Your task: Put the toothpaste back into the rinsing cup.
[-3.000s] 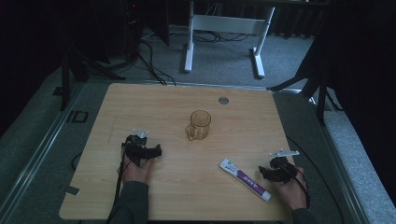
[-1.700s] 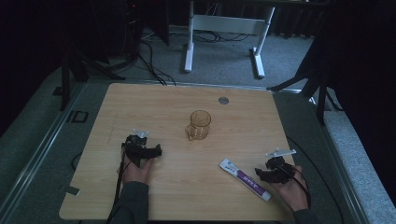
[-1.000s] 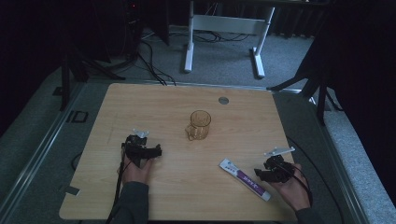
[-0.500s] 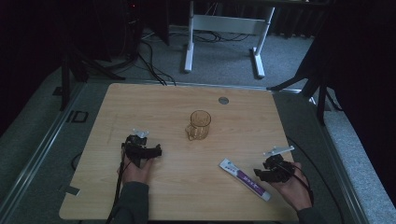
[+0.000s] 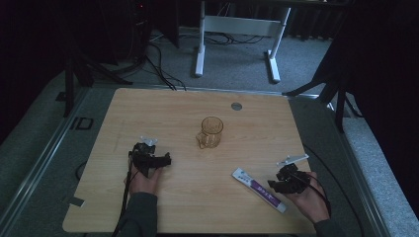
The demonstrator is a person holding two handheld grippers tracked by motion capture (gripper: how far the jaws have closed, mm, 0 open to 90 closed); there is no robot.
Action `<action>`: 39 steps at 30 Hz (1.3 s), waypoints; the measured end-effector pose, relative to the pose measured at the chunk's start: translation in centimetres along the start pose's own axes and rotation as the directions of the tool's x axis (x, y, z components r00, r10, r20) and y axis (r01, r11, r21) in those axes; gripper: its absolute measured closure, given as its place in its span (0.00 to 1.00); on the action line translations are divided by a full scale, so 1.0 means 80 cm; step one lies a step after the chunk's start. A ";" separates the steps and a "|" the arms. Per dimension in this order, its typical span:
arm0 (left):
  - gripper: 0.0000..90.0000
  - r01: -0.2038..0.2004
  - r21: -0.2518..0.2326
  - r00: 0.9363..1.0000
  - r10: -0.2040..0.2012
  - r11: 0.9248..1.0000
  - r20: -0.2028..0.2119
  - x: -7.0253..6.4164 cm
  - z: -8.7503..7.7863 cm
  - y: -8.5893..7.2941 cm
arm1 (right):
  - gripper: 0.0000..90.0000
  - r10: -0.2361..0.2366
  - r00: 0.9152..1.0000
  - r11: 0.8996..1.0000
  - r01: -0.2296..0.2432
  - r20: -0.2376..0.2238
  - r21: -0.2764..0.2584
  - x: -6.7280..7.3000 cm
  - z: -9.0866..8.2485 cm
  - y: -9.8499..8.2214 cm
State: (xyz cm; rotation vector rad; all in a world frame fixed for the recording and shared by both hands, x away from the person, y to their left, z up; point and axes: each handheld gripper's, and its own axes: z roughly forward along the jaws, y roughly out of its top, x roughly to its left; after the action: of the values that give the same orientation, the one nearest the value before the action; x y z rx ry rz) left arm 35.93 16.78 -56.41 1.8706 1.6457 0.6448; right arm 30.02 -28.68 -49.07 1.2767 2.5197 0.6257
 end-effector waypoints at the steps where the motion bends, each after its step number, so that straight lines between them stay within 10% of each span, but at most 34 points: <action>1: 0.03 0.000 0.000 1.000 0.000 1.000 0.000 0.000 0.000 0.000 | 0.62 -0.004 1.000 1.000 0.004 -0.002 0.001 0.000 0.000 0.000; 39: 0.03 0.000 0.000 1.000 0.000 1.000 0.000 0.000 0.000 0.000 | 0.72 -0.148 0.986 0.975 0.159 -0.076 0.157 0.037 0.008 0.030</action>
State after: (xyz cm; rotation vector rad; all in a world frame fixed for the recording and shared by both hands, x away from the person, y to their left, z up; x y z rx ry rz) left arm 35.93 16.78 -56.41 1.8705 1.6458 0.6449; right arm 30.23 -24.82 -48.53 1.1133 2.7383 0.4415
